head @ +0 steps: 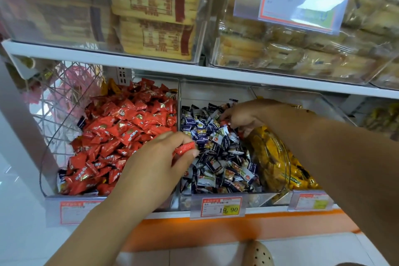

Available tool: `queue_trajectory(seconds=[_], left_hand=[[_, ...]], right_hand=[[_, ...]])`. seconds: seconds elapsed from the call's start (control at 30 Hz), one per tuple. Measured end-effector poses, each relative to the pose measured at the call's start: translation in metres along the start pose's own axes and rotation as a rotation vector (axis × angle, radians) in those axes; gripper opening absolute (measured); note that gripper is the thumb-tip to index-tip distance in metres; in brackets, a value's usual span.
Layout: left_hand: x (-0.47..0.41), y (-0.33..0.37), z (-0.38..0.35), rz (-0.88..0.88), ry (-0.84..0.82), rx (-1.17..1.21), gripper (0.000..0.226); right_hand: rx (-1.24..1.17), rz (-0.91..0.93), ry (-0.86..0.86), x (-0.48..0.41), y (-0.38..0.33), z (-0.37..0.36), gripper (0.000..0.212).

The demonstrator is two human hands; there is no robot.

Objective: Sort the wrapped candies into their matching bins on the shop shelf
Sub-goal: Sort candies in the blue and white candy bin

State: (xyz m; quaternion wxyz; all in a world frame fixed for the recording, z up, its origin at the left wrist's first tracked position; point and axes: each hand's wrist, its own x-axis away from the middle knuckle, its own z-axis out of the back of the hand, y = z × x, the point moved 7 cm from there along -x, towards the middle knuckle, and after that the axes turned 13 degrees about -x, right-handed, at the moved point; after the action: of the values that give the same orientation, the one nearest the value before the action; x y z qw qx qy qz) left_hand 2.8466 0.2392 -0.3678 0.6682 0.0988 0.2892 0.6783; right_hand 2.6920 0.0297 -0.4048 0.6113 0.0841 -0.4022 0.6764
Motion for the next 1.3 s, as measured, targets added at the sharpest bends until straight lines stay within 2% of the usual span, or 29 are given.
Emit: queue_trajectory(seconds=[0.1, 0.2, 0.33, 0.47, 0.63, 0.73, 0.8, 0.87, 0.9, 1.03, 1.13, 1.23, 1.3], left_hand=[[0.0, 0.0, -0.001, -0.006, -0.001, -0.008, 0.015], [-0.001, 0.0, -0.001, -0.005, -0.009, -0.005, 0.015], [0.0, 0.001, -0.002, -0.015, 0.0, 0.0, 0.016], [0.002, 0.001, -0.003, -0.013, 0.01, -0.002, 0.015], [-0.001, 0.001, -0.001, -0.02, 0.008, 0.007, 0.011], [0.0, 0.001, 0.0, -0.015, 0.006, 0.021, 0.012], [0.001, 0.001, 0.002, -0.007, 0.008, 0.041, 0.012], [0.003, 0.0, 0.002, 0.0, 0.001, 0.046, 0.012], [0.004, -0.001, 0.002, 0.004, -0.001, 0.045, 0.013], [0.008, -0.001, 0.003, 0.018, -0.001, 0.021, 0.015], [0.009, -0.001, 0.003, 0.011, -0.005, 0.04, 0.018], [0.006, -0.003, 0.004, 0.004, -0.005, 0.086, 0.016], [0.005, -0.003, 0.005, 0.005, -0.006, 0.097, 0.016]], right_hand=[[-0.053, -0.004, -0.061, -0.004, -0.002, -0.006, 0.063], [-0.051, 0.037, -0.042, -0.001, -0.003, -0.011, 0.071], [0.143, 0.091, -0.017, 0.007, -0.005, -0.028, 0.084], [0.107, 0.137, 0.067, 0.012, -0.002, -0.024, 0.067], [-0.155, 0.23, 0.062, 0.034, -0.009, -0.006, 0.037], [-0.334, 0.342, -0.124, 0.061, -0.023, -0.005, 0.033], [-0.413, 0.376, -0.299, 0.079, -0.03, -0.011, 0.042], [-0.413, 0.386, -0.371, 0.088, -0.029, -0.011, 0.048], [-0.387, 0.381, -0.342, 0.088, -0.026, -0.008, 0.046], [-0.168, 0.313, -0.014, 0.073, -0.011, 0.009, 0.031], [-0.04, 0.28, 0.021, 0.073, -0.006, 0.002, 0.027], [0.159, 0.279, 0.011, 0.074, -0.004, -0.018, 0.037], [0.255, 0.334, 0.101, 0.074, -0.004, -0.025, 0.037]])
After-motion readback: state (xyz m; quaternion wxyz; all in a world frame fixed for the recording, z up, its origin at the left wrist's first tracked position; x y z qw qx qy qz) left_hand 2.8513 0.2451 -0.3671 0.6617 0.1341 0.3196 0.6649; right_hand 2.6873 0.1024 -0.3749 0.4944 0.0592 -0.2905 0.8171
